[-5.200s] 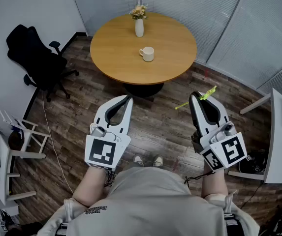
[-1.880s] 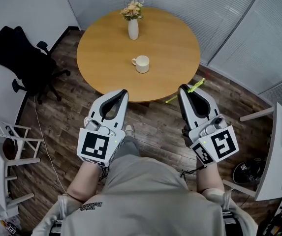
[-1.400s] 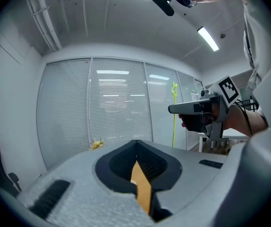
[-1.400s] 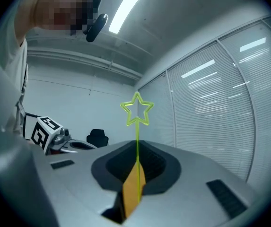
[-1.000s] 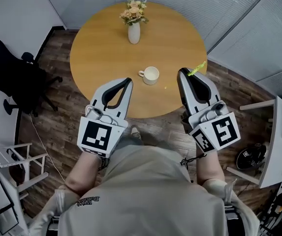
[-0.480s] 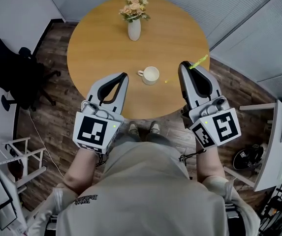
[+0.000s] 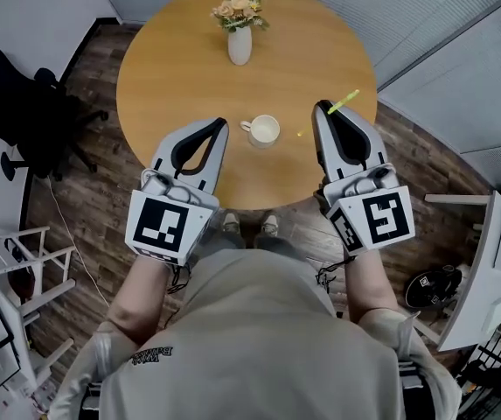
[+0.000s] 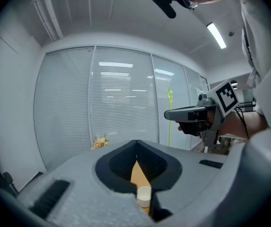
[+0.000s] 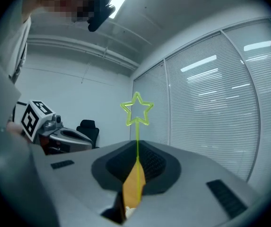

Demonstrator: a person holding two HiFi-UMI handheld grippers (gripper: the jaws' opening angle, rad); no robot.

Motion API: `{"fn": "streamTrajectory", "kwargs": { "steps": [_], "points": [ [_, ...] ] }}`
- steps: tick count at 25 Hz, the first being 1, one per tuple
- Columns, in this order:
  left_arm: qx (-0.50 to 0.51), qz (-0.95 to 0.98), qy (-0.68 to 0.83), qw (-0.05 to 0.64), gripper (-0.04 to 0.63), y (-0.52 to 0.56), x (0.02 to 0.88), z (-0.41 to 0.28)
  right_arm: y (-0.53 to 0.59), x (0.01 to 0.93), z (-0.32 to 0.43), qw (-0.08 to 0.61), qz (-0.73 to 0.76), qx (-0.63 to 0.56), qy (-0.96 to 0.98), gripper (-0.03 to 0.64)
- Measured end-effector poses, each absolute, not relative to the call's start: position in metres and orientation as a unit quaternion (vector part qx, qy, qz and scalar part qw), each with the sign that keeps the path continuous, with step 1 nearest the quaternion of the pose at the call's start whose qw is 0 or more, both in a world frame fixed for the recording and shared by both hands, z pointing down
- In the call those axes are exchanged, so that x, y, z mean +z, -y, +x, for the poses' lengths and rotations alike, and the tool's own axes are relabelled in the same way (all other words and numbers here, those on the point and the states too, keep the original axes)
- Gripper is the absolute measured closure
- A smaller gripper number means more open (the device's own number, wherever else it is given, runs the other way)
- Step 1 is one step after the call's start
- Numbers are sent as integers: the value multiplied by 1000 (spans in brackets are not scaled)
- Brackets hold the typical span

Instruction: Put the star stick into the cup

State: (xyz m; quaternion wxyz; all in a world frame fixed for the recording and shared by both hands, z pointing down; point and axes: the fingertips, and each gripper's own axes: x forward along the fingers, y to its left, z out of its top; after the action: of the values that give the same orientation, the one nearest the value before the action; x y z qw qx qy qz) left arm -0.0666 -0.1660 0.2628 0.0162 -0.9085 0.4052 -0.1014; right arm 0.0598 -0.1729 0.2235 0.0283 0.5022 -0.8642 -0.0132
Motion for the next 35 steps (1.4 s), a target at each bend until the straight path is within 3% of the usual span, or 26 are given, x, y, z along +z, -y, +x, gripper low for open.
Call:
{"fn": "streamTrajectory", "kwargs": {
  "steps": [16, 35],
  "points": [
    [-120, -897, -424, 36, 574, 229, 279, -56, 239, 244, 47, 12, 478, 7, 878, 582],
    [-142, -903, -405, -20, 574, 255, 371, -49, 264, 345, 23, 39, 459, 60, 886, 582]
  ]
}}
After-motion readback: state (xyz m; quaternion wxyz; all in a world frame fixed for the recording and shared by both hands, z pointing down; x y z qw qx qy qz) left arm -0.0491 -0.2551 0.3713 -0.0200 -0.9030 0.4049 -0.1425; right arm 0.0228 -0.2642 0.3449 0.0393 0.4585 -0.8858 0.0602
